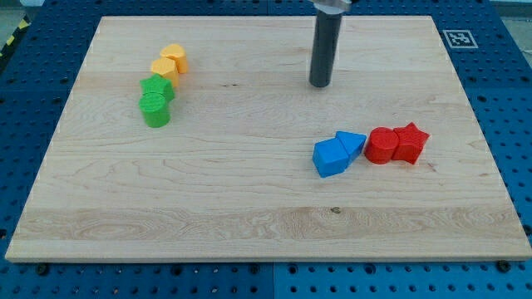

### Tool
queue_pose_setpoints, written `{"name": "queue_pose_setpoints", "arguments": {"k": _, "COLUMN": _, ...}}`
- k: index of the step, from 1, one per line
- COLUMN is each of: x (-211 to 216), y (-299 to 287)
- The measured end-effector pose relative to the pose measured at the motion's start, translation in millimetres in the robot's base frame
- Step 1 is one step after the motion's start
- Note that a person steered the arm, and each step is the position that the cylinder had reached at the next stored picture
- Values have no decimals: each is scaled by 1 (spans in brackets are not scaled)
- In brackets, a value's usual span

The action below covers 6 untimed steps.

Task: Place your arm vertically above the red star

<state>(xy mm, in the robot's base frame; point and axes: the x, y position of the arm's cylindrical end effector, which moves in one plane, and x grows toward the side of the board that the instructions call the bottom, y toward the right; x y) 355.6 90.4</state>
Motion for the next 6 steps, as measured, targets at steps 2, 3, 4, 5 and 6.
{"name": "queue_pose_setpoints", "arguments": {"k": 2, "x": 19, "y": 51}}
{"name": "queue_pose_setpoints", "arguments": {"k": 3, "x": 28, "y": 67}}
{"name": "queue_pose_setpoints", "arguments": {"k": 4, "x": 29, "y": 67}}
{"name": "queue_pose_setpoints", "arguments": {"k": 5, "x": 39, "y": 75}}
{"name": "queue_pose_setpoints", "arguments": {"k": 6, "x": 50, "y": 88}}
